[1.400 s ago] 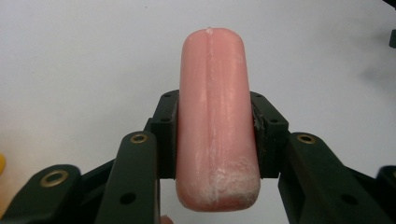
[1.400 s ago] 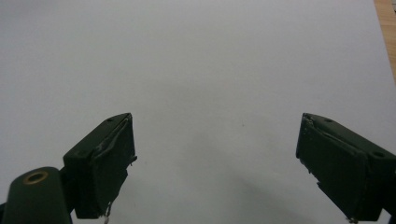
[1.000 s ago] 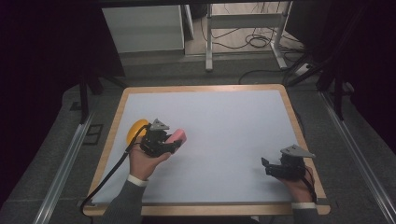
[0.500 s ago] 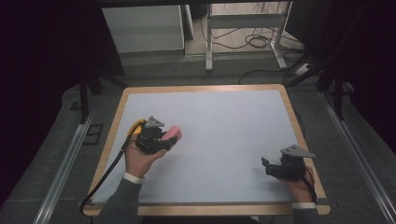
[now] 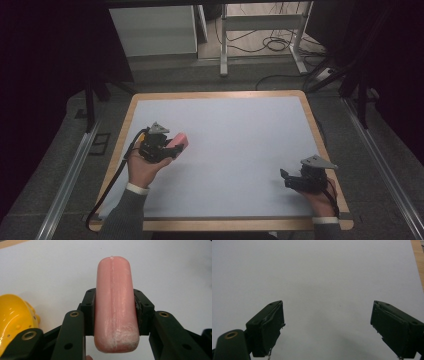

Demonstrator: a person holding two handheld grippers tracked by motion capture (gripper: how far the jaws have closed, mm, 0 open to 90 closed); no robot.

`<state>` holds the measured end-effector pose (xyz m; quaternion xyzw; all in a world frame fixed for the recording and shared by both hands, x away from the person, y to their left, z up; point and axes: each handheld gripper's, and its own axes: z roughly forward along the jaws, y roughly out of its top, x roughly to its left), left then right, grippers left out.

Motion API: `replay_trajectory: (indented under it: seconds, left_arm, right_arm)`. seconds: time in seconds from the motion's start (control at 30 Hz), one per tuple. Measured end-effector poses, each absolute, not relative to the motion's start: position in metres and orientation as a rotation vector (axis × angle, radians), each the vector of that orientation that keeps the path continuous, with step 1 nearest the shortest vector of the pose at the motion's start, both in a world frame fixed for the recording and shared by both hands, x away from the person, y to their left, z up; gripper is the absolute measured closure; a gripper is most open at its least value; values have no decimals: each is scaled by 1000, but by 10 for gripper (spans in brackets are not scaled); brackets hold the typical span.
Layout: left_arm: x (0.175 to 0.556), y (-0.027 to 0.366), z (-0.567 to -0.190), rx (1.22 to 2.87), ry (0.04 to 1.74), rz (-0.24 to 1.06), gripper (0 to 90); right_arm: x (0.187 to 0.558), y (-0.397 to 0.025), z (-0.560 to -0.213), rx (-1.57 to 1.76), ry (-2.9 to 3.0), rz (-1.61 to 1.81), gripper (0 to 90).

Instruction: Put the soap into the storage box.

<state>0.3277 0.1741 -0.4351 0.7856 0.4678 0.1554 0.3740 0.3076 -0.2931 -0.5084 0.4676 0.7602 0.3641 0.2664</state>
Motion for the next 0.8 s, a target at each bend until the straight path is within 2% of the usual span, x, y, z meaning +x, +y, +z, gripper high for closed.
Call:
replay_trajectory:
  seconds: [0.8]
  left_arm:
    - [334,201,-431,1965,1276,435,601]
  right_arm:
    - [307,-293,-508,1265,2051,985,113]
